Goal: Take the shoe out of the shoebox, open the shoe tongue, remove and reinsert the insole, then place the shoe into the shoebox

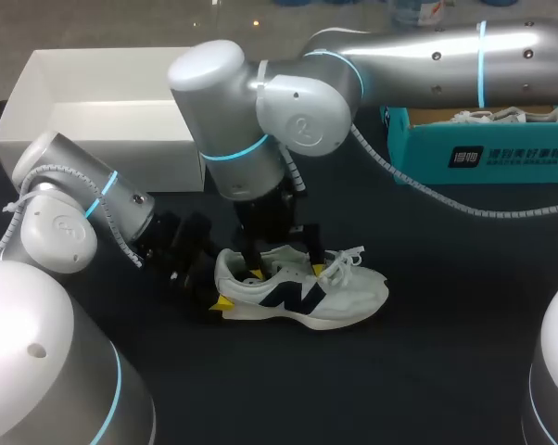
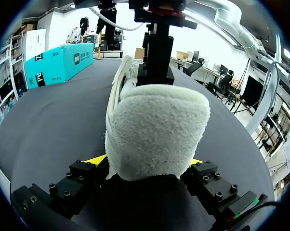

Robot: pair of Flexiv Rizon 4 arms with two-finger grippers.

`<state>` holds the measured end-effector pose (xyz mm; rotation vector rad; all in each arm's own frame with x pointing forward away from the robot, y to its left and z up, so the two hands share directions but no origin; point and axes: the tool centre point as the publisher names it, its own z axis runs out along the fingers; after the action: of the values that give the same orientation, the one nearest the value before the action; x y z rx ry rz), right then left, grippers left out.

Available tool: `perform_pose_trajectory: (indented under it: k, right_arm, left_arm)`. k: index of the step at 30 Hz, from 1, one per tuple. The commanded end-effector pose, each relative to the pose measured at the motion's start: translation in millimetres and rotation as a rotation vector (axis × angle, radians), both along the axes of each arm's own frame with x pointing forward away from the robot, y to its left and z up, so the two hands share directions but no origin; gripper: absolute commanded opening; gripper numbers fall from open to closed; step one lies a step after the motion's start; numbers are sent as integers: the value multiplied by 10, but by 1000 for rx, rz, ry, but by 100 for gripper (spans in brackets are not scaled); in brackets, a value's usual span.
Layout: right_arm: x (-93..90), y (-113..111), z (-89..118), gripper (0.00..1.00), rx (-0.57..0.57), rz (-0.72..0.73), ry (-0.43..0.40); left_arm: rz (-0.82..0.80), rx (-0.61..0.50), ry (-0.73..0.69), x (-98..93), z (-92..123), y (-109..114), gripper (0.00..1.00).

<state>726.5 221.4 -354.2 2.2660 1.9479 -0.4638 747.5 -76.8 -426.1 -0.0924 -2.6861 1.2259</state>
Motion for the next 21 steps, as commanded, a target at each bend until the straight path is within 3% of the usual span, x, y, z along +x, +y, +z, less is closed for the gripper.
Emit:
perform_pose_trajectory:
  k: [1,12,13,14,15,17,18,20,21]
  right_arm:
    - [-56,28,0,100,-39,-43,-12]
    - [-99,-144,175,98,-69,-76,-38]
    - [-97,-159,192,91,-70,-80,-45]
    - [-95,-171,201,76,-71,-82,-48]
    - [-92,-181,206,53,-70,-82,-50]
    - [-81,-203,207,46,-61,-84,-58]
    - [-74,-211,204,38,-60,-84,-58]
    - [-52,-227,197,8,-55,-83,-62]
    - [-45,-230,194,4,-53,-82,-63]
  left_arm:
    - [0,-1,-1,2,-21,8,0]
    - [0,-1,-1,2,-21,8,0]
    - [0,-1,-1,2,-21,8,0]
    - [0,-1,-1,2,-21,8,0]
    - [0,-1,-1,2,-21,8,0]
    - [0,-1,-1,2,-21,8,0]
    - [0,-1,-1,2,-21,8,0]
    - [0,-1,-1,2,-21,8,0]
    - [0,-1,-1,2,-21,8,0]
